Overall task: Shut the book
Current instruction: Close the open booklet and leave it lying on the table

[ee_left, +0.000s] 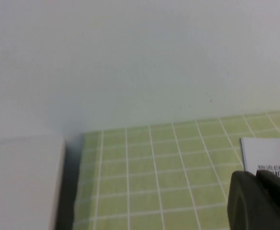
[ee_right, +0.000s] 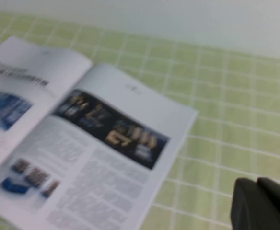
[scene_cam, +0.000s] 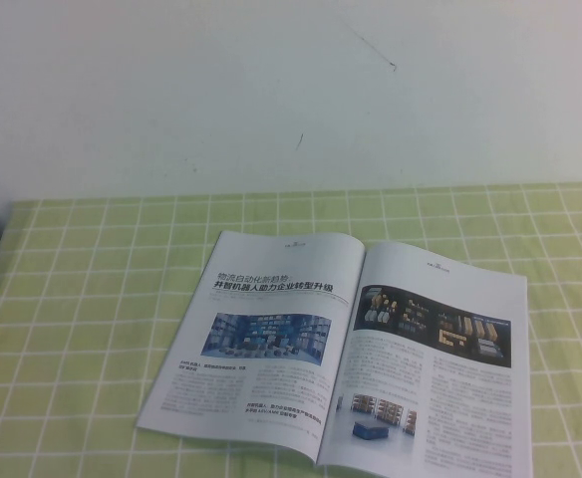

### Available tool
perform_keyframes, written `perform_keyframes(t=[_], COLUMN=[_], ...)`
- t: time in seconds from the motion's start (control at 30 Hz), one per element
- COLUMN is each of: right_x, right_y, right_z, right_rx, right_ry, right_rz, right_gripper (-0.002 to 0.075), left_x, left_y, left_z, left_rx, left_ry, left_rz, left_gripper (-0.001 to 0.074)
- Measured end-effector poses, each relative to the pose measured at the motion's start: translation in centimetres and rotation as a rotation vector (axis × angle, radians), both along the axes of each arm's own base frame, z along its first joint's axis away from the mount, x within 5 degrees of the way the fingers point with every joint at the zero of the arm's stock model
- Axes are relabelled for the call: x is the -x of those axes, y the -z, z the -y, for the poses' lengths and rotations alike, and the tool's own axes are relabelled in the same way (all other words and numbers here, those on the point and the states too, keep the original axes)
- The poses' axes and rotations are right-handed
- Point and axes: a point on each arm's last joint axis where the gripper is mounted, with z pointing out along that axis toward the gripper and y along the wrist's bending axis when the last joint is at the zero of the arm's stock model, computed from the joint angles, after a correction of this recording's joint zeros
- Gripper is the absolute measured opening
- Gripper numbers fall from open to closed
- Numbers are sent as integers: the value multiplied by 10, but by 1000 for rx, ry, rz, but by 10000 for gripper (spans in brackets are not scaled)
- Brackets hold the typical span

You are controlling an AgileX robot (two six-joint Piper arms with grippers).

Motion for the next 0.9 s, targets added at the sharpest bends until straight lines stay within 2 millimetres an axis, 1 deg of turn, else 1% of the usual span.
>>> perform_keyframes(t=[0.13, 0.2, 0.3, 0.4, 0.5, 0.6, 0.7, 0.8, 0.9], right_x=[-38, -56, -80, -100, -117, -134, -154, -173, -188], right_y=[18, 29, 46, 62, 73, 86, 107, 127, 149], right_z=[-15, -21, -35, -57, -84, -111, -133, -149, -157], right_rx=[-94, -120, -127, -111, -87, -66, -52, -40, -35], right_ry=[-163, -219, -287, -361, -425, -473, -503, -514, -506], right_rz=[-155, -211, -283, -341, -360, -381, -433, -468, -512], right_gripper=[-3, -3, -3, -3, -3, -3, -3, -3, -3], left_x=[-29, -44, -67, -91, -116, -137, -158, -178, -195], left_y=[17, 23, 26, 28, 28, 32, 36, 44, 56], left_z=[3, 6, 10, 15, 21, 28, 35, 42, 47], left_rx=[106, 158, 176, 181, 213, 245, 257, 287, 285], left_ry=[-6, -7, 10, 49, 92, 146, 218, 285, 343], left_rz=[-160, -275, -419, -538, -594, -615, -612, -620, -641], left_gripper=[-4, -4, -4, -4, -4, -4, -4, -4, -4])
